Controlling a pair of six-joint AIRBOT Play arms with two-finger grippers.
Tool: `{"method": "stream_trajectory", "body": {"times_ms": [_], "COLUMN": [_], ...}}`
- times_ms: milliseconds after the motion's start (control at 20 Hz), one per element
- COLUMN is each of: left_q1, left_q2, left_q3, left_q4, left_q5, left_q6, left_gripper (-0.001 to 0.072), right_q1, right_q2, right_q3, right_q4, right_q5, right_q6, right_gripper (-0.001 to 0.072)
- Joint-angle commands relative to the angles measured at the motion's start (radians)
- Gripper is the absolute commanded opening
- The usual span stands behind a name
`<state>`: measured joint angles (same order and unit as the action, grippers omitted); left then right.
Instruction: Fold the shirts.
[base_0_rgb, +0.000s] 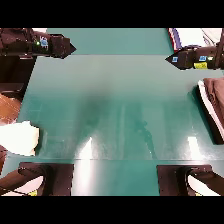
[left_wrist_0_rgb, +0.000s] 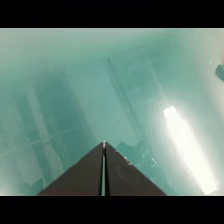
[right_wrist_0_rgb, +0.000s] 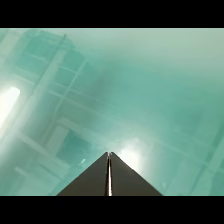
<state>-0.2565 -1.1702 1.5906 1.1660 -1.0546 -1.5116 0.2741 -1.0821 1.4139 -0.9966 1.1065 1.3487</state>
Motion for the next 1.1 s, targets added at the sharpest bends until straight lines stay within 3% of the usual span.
{"method": "stream_trajectory", "body": {"times_ms": [0, 600, 750, 850, 1050], "left_q1": [0.000, 0.000, 0.010, 0.056, 0.195], "left_q2": [0.001, 0.001, 0.004, 0.014, 0.136], "left_q3": [0.000, 0.000, 0.000, 0.012, -0.049], "left_q4": [0.000, 0.000, 0.024, 0.057, 0.340], "left_q5": [0.000, 0.002, 0.054, -0.061, -0.303], "left_q6": [0.000, -0.001, 0.001, 0.001, 0.001], "left_gripper": [0.0028, 0.0028, 0.0028, 0.0027, 0.0028], "right_q1": [0.004, 0.004, 0.004, 0.004, 0.004], "right_q2": [-0.001, -0.001, -0.001, -0.001, -0.001], "right_q3": [0.001, 0.001, 0.001, 0.000, 0.000], "right_q4": [0.002, 0.002, 0.002, 0.002, 0.001], "right_q5": [-0.006, 0.005, 0.029, 0.031, 0.047], "right_q6": [0.000, 0.001, 0.001, 0.001, 0.001], "right_gripper": [0.0016, 0.0016, 0.0016, 0.0016, 0.0016]}}
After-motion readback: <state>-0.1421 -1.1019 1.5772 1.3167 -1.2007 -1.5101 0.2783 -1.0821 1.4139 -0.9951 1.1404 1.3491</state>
